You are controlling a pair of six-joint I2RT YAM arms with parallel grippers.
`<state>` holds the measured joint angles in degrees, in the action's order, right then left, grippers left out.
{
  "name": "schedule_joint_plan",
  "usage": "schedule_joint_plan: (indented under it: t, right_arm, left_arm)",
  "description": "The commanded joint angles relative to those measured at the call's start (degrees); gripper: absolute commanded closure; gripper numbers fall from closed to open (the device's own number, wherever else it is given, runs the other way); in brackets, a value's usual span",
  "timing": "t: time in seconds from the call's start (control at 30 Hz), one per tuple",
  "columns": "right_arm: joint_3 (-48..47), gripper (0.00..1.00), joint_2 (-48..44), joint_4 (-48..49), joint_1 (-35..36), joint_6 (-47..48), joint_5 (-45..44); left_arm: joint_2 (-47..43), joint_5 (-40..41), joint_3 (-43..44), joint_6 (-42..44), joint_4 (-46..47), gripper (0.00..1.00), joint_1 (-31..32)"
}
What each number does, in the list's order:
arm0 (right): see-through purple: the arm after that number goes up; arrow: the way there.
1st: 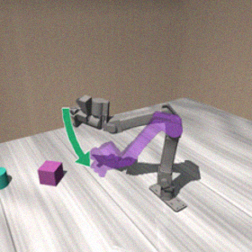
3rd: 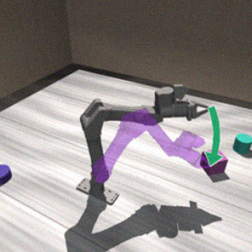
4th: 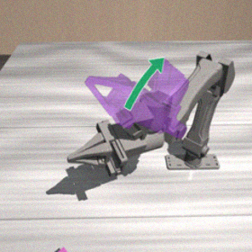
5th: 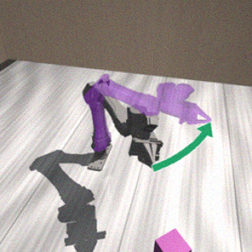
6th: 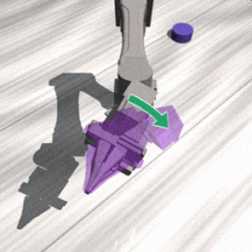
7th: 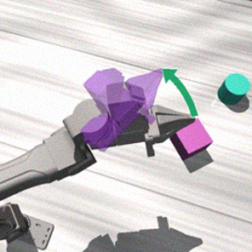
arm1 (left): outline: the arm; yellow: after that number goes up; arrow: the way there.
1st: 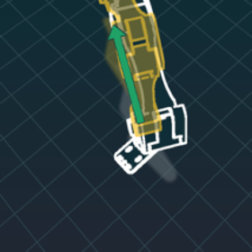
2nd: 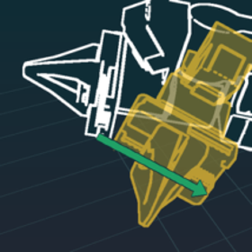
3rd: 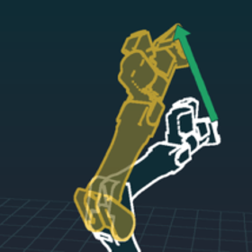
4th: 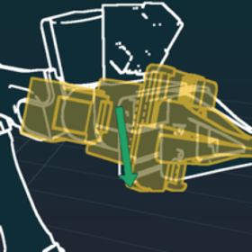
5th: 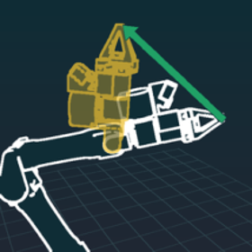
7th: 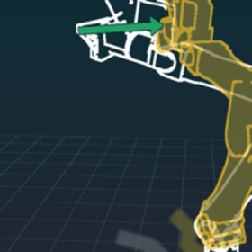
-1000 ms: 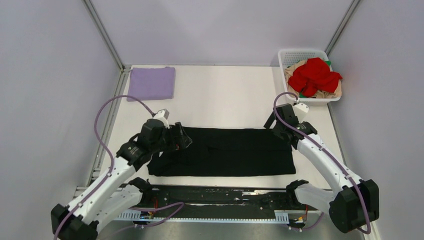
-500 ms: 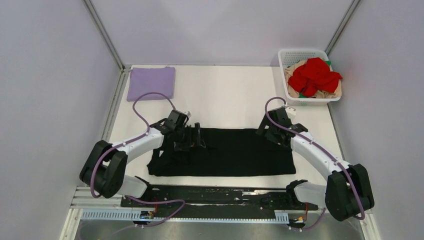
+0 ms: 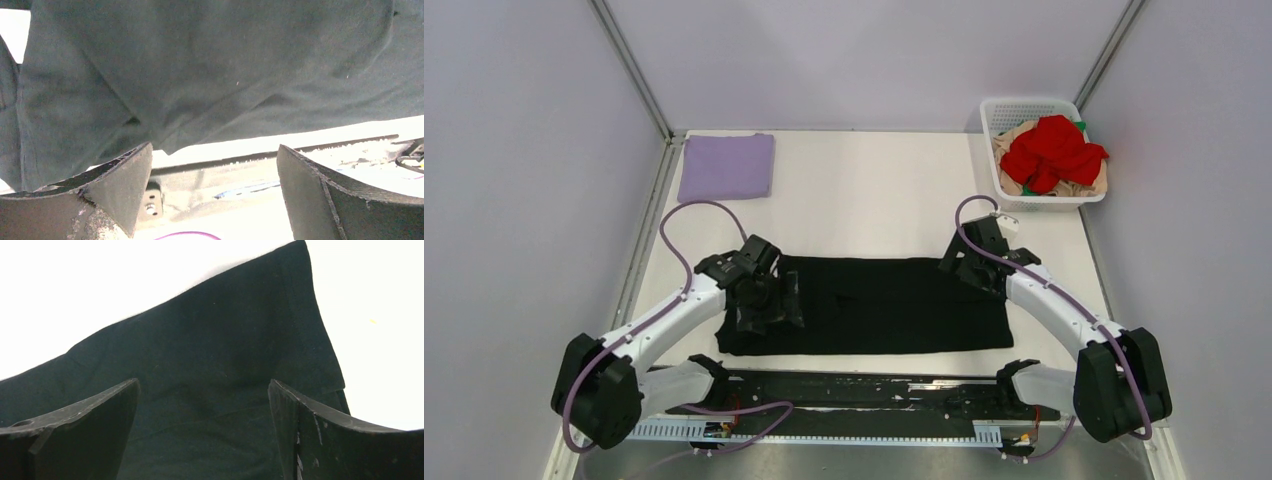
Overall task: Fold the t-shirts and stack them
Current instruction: Fold the other side of the tshirt into a rectangle, then rotate the tshirt 90 degrees
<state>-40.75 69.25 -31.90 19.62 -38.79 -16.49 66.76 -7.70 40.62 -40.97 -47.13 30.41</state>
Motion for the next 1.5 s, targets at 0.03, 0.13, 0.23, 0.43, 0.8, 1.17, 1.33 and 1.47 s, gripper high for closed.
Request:
schedule_joint_plan:
  t: [0.03,0.13,0.23,0.43,0.8,1.17,1.33,1.47]
  right_arm:
    - [-0.52,0.00,-0.08,2.90,-0.43,2.26,-0.27]
    - [-1.05,0.00,0.36,5.19,-0.46,4.29,2.58]
    - [-2.43,0.00,2.08,6.69,-0.45,4.95,4.44]
    - [-3.22,0.00,6.81,11.00,-0.64,4.43,6.24]
    - [0.83,0.00,11.97,17.07,-3.92,4.72,15.48]
    - [8.52,0.00,8.05,13.84,-2.54,4.44,29.18]
    - [10.84,0.00,4.77,15.01,5.32,4.04,38.81]
    - [9.17,0.00,9.32,21.44,12.24,4.86,44.03]
  left_arm:
    - [-6.15,-0.02,-0.17,-4.54,-6.20,0.00,0.19]
    - [-7.23,0.28,3.18,-4.93,-0.03,0.00,0.05]
    - [-4.89,-1.98,10.99,1.89,0.30,0.00,-2.26]
    - [3.21,-0.28,16.20,-0.44,5.48,0.00,-3.65]
    - [21.60,-7.02,-2.01,-17.24,39.26,0.00,-8.50]
    - [57.63,-7.93,42.14,-13.86,33.55,0.00,-17.73]
    - [76.58,-9.42,72.32,-15.76,28.03,0.00,-16.78]
    - [92.00,-15.89,94.84,-19.08,29.07,0.00,-14.62]
